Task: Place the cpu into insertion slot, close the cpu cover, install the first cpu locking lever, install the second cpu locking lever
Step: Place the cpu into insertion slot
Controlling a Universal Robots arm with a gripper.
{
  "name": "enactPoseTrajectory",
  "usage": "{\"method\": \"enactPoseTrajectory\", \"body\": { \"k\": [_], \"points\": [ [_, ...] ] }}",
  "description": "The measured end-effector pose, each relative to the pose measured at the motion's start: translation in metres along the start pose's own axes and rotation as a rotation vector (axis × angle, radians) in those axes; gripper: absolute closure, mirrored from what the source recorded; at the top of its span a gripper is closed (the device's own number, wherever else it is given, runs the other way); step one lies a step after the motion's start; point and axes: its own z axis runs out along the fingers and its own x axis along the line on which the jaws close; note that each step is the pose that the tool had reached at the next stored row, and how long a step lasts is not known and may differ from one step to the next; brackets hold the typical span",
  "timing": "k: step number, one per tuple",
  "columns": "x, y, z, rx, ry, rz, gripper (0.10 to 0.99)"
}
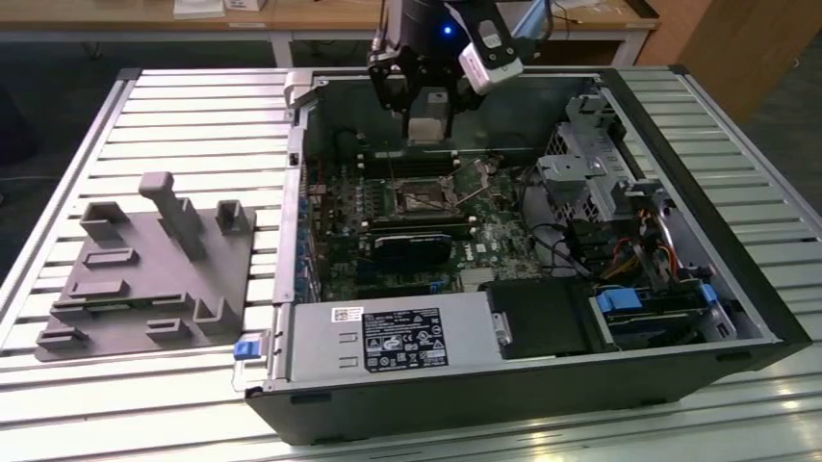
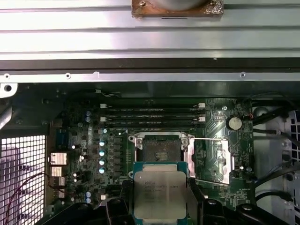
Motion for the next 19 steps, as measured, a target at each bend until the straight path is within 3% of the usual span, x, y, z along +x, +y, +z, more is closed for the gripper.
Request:
{"method": "enactPoseTrajectory", "body": {
  "k": [12,19],
  "points": [
    [-0.0002,-0.0008,0.0125,-0.001,-0.0034,0.046,0.549],
    [-0.0003,-0.0012,0.0185,-0.003,-0.0108,0.142,0.549]
  ]
}}
